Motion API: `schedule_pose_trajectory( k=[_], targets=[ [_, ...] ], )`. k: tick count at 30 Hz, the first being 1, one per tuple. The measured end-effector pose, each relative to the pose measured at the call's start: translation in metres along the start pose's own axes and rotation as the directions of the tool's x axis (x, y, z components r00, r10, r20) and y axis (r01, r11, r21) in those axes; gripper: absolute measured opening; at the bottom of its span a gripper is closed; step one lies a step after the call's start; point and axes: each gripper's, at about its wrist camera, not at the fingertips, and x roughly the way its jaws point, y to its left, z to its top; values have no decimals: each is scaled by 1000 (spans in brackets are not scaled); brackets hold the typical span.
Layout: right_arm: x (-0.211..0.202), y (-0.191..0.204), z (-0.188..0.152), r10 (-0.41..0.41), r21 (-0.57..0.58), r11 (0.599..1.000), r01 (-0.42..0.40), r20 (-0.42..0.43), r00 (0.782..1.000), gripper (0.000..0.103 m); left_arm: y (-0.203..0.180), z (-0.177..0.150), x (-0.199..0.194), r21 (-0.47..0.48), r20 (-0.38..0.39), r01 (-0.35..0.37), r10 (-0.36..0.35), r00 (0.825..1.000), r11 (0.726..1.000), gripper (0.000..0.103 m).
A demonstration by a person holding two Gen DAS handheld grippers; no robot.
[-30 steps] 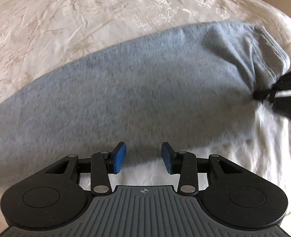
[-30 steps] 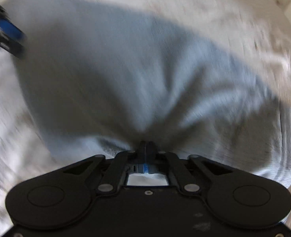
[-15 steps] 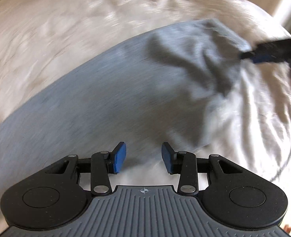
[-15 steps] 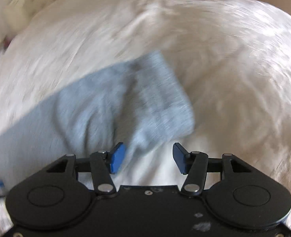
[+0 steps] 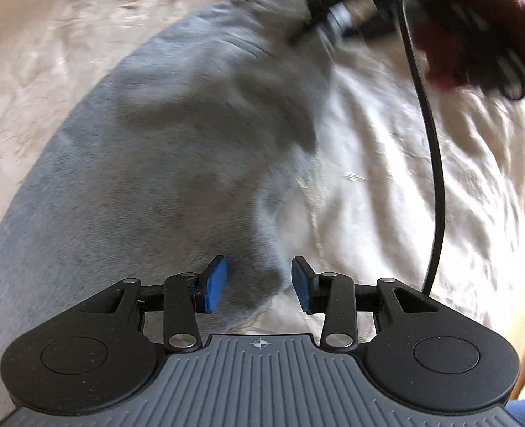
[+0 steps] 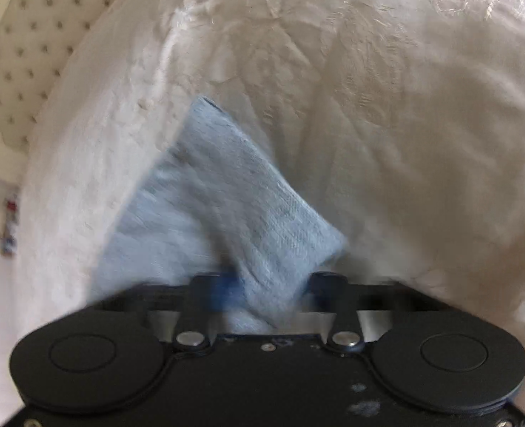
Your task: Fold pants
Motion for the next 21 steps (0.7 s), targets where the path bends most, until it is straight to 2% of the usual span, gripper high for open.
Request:
schedule_pose_trajectory(
  k=[1,2,3,4,8,11,12,13,15,16,17,19,21],
  targets=[
    [-7,18,5,-26,-126,992,29,29,999,22,-2,-1,3,10,-8,9,-8,1000,1000,39],
    [-13,37,7,-59,-258,963,72,59,997,22,-4,-1,7,21,-19,21,-20,1000,1000,39],
    [-12,50,9,-88,-355,929,105,63,994,22,-6,-1,13,30,-35,34,-33,999,999,39],
    [-6,55,11,-118,-399,908,128,48,992,21,-8,-2,20,39,-55,44,-42,998,998,39],
    [23,42,14,-201,-390,904,176,-25,979,21,-16,-3,40,107,-102,53,-42,994,993,45],
    [27,39,9,-208,-403,896,185,-14,978,22,-14,-2,31,85,-95,72,-63,993,994,45],
    [25,39,9,-206,-396,900,185,-12,978,22,-11,-5,21,58,-71,78,-74,995,995,45],
    [21,39,8,-204,-388,903,185,-7,979,27,-8,-9,12,36,-45,73,-72,996,997,45],
    [15,44,6,-215,-394,894,212,37,976,47,-2,-21,-9,-17,5,63,-63,998,998,45],
    [11,49,6,-233,-405,881,243,74,970,61,3,-29,-22,-58,32,61,-59,998,996,45],
    [0,53,4,-244,-419,866,272,120,962,66,8,-38,-32,-98,52,58,-53,997,993,45],
    [-18,57,6,-231,-421,862,283,169,958,66,20,-58,-52,-190,88,43,-26,996,981,45],
    [-37,62,2,-204,-409,869,278,215,955,66,35,-84,-72,-297,110,7,27,994,955,46]
  ],
)
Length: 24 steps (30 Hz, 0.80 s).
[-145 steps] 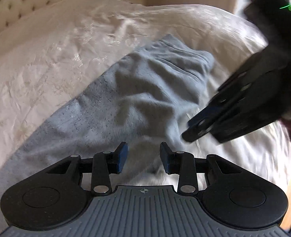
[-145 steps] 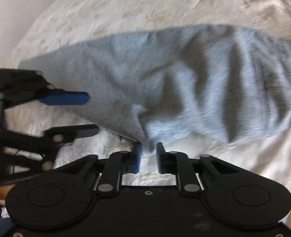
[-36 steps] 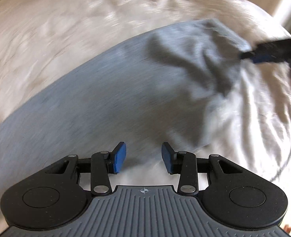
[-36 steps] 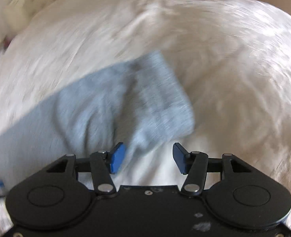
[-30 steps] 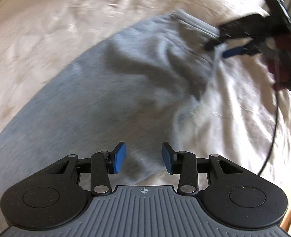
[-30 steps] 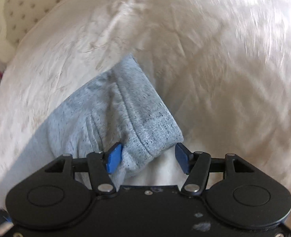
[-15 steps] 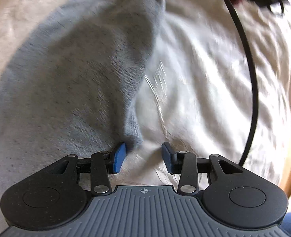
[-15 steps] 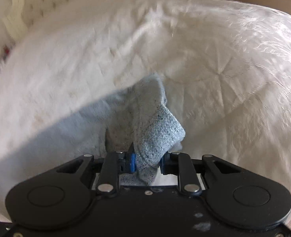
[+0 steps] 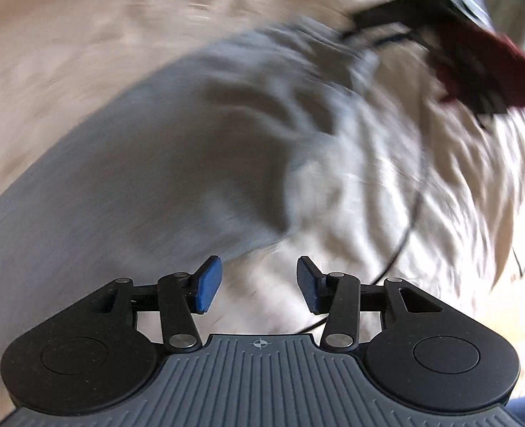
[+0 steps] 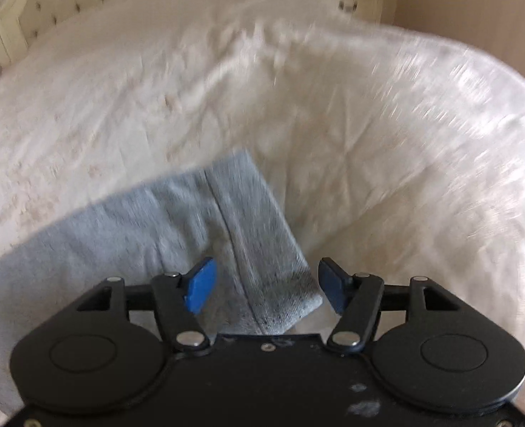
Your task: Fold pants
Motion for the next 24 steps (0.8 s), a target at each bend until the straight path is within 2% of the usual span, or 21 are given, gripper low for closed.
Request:
schedule_pose_trajectory(
  k=[2,4,8,12,16,20,24],
  targets=[
    [-19,7,-2,7,0,1000,-7,34,999,66,20,-21,-20,-101,20,-63,65,998,993,46],
    [-34,23,-8,42,-7,999,-41,53,998,66,39,-30,-32,-194,38,-116,125,991,974,46],
    [-48,72,-29,139,-54,989,-137,27,990,63,85,-59,-66,-395,38,-241,278,960,886,46],
    [-57,135,-59,239,-107,965,-241,-35,970,60,133,-93,-88,-534,21,-285,349,937,796,46],
    [-67,210,-94,315,-173,928,-330,-112,943,51,169,-119,-103,-561,-13,-354,420,907,748,46],
    [-76,288,-123,366,-211,891,-402,-189,911,48,212,-139,-120,-574,-30,-368,430,902,732,46],
    [-85,363,-149,396,-236,860,-452,-249,884,48,260,-162,-137,-576,-40,-399,462,886,713,46]
  ],
)
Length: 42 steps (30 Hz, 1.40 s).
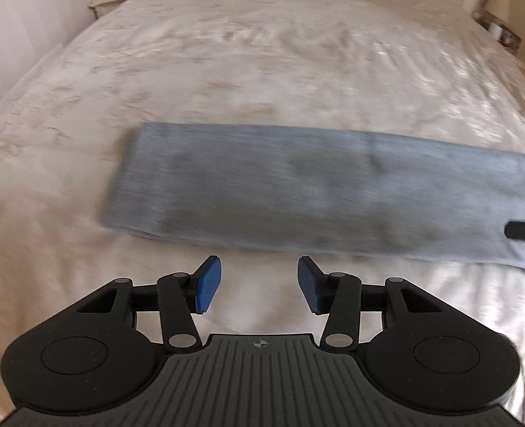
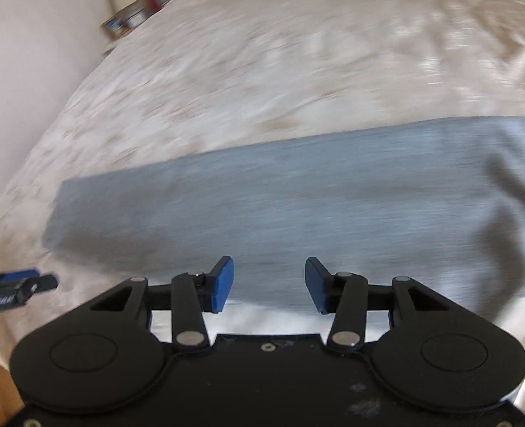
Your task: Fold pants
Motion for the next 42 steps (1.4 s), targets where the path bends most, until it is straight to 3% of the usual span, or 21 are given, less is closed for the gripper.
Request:
schedule_pose_trajectory(
  k=[7,13,17,22,26,30,32,33,34,35,36,38,42],
  targets=[
    [27,104,-3,32,-63,997,-34,-31,999,48,87,29,37,-64,-12,-9,8,1000,998,46],
    [34,151,-5,21,-72,997,-25,-58,998,48,131,44,81,-108,-60,11,-17,998,994,46],
    [41,164,-2,8,-69,998,-14,-84,996,48,136,44,104,-96,-96,82,-91,991,992,48],
    [58,163,10,-13,-60,998,7,-104,994,48,133,40,116,-65,-89,150,-155,984,987,75],
    [69,159,20,-35,-51,998,29,-109,993,48,129,42,124,-20,-78,160,-161,984,987,82],
    [84,153,31,-54,-41,998,49,-108,993,48,129,52,132,-35,-52,181,-182,982,983,83],
    [92,148,39,-70,-44,997,66,-103,992,48,129,59,134,-53,-36,198,-200,979,979,73],
    [96,146,43,-79,-45,996,75,-100,992,48,128,62,134,-53,-33,196,-197,980,979,49],
    [101,144,47,-88,-44,995,84,-98,991,48,126,66,133,-50,-32,201,-203,979,978,19],
    [105,142,52,-95,-39,995,92,-94,991,45,125,69,133,-51,-38,216,-218,975,975,13],
    [109,139,57,-99,-32,995,97,-88,991,40,124,72,133,-50,-42,219,-221,974,974,12],
    [117,135,66,-114,-19,993,113,-81,990,14,121,76,130,-26,-40,215,-216,976,976,11],
    [132,130,74,-164,-6,986,164,-75,984,10,121,77,121,-34,-37,206,-207,978,978,10]
  ],
)
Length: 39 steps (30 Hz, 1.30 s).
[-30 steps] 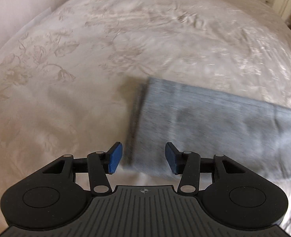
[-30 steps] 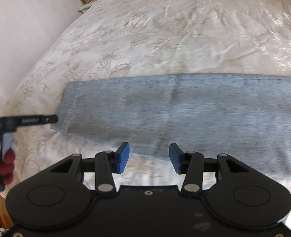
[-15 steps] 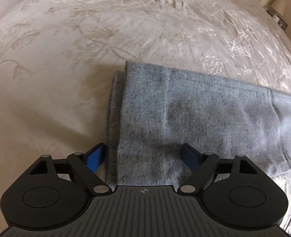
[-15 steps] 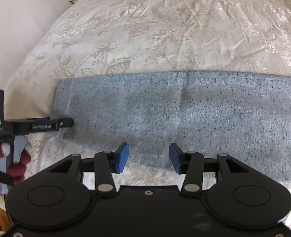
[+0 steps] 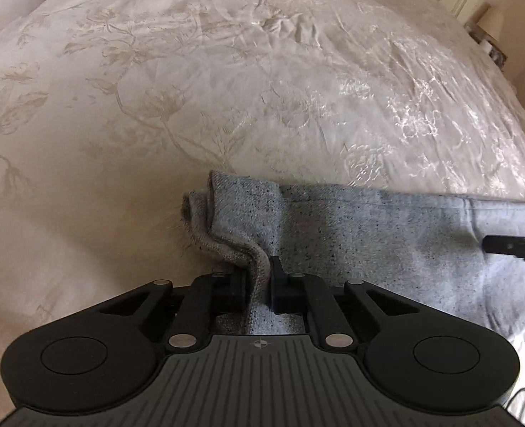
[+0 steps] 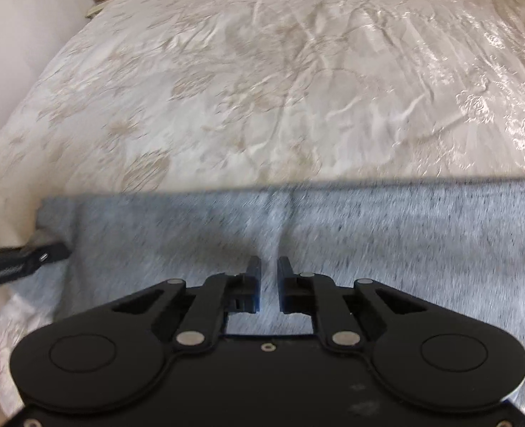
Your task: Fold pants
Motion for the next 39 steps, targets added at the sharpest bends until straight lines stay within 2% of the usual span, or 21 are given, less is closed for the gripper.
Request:
schedule_pose_trajectory(
  k=[4,8,12,17,22,27,30,33,36,39],
  targets=[
    [27,-5,-11,-19,23,999,22,-98,995,7,-1,6,-6,-36,7,3,-3,1000,999,10],
    [25,-4,-14,-22,-7,1000,21,-75,997,7,-7,10,-14,-32,20,-3,4,1000,999,10],
    [2,-11,-18,6,35,999,-6,-15,1000,10,-22,15,-34,-26,50,12,-10,999,1000,9],
    [-32,-31,-33,55,109,992,-59,35,998,13,-60,25,-68,0,119,53,-53,991,999,9],
    [-60,-59,-56,92,148,984,-100,55,994,14,-125,37,-84,23,168,125,-127,978,992,9],
    [-75,-102,-74,107,184,976,-115,53,993,14,-216,35,-64,80,170,159,-171,971,984,9],
    [-81,-135,-79,101,196,974,-109,51,994,14,-269,27,-36,93,135,195,-207,969,976,9],
    [-87,-172,-84,88,215,972,-97,48,995,14,-325,15,0,124,77,194,-205,976,973,11],
    [-90,-203,-88,67,226,971,-74,36,997,14,-363,5,25,150,-3,200,-202,979,968,14],
    [-95,-230,-91,52,240,969,-58,30,998,17,-389,-4,28,210,-15,215,-216,976,954,14]
  ],
)
